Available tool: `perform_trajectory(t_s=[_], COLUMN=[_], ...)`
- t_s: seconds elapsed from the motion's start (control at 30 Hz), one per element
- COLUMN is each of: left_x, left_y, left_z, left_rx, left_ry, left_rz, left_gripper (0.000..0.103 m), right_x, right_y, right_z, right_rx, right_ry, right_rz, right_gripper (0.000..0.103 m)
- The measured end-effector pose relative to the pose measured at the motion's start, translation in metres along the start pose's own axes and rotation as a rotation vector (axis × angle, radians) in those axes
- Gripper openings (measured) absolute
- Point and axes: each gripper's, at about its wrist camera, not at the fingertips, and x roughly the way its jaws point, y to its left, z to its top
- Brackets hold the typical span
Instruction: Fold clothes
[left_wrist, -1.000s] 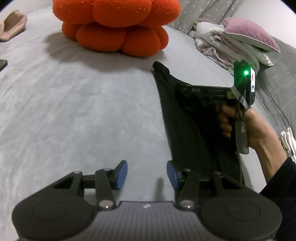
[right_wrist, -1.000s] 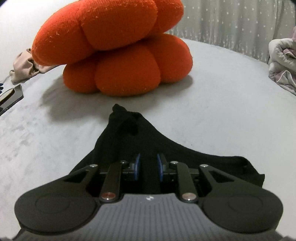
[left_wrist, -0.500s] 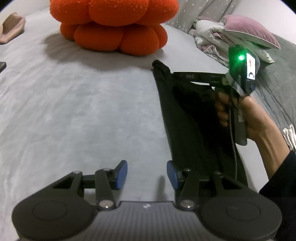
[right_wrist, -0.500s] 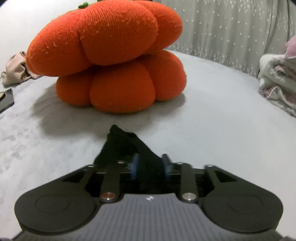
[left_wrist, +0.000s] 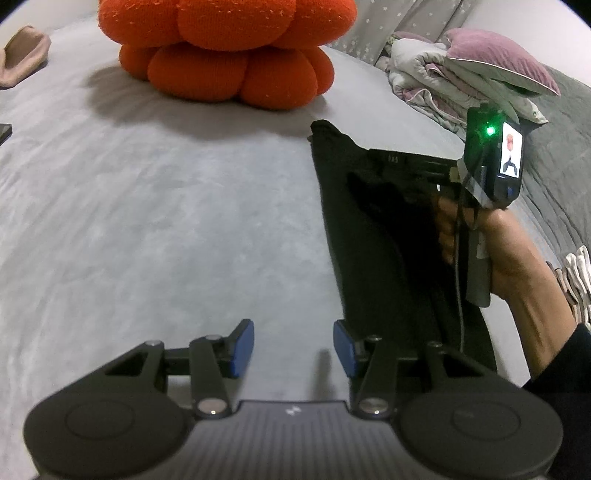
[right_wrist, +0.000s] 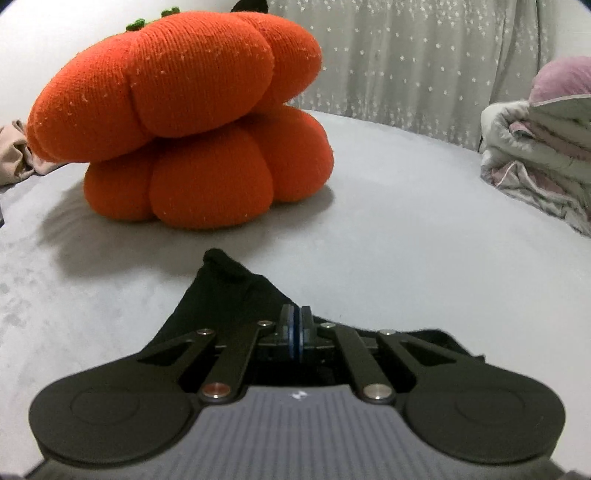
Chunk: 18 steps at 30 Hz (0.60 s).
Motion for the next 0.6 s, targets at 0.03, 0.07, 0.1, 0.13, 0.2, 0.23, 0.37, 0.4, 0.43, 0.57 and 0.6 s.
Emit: perform_trajectory(t_s=[0.03, 0.07, 0.1, 0.13, 0.2, 0.23, 0.37, 0.4, 0.43, 0.57, 0.6], left_x=[0.000, 0.000, 0.000, 0.000, 0.000, 0.000, -0.001, -0.001, -0.001, -0.003, -0.003], left_y=[0.000, -0.001, -0.001, -0.001, 0.000, 0.000, -0.001, -0.001, -0.001, 0.000, -0.001], left_z=[0.000, 0.000, 0.000, 0.001, 0.001, 0.001, 0.001, 0.001, 0.002, 0.002, 0.002], left_rx=[0.002, 0.004, 0.004, 0.004, 0.000, -0.002, -0.005, -0.006, -0.007, -0.010, -0.009], left_ry=[0.001, 0.002, 0.002, 0.002, 0.002, 0.001, -0.004, -0.005, -0.006, -0.012, -0.013], left_rz=[0.002, 0.004, 0.005, 0.005, 0.006, 0.006, 0.004, 0.004, 0.006, 0.005, 0.002], left_gripper=[0.049, 0.049, 0.049, 0.049, 0.049, 0.049, 0.049, 0.049, 0.049, 0.049, 0.049], right_x=[0.004, 0.010, 0.014, 0.017, 0.015, 0.009, -0.018, -0.024, -0.027, -0.047, -0.053], right_y=[0.000, 0.002, 0.006, 0.009, 0.012, 0.010, -0.004, -0.007, -0.009, -0.013, -0.012], right_z=[-0.001, -0.003, -0.005, -0.006, -0.001, 0.002, 0.008, 0.008, 0.006, -0.002, -0.004], right_rx=[0.003, -0.008, -0.031, -0.054, -0.060, -0.033, 0.082, 0.103, 0.104, 0.100, 0.098], right_ry=[0.011, 0.031, 0.043, 0.051, 0.044, 0.025, -0.058, -0.069, -0.051, -0.032, -0.032], right_rz=[-0.002, -0.010, -0.018, -0.027, -0.034, -0.017, 0.068, 0.084, 0.085, 0.092, 0.130], right_gripper=[0.002, 0.002, 0.004, 0.007, 0.014, 0.014, 0.014, 0.014, 0.014, 0.015, 0.016])
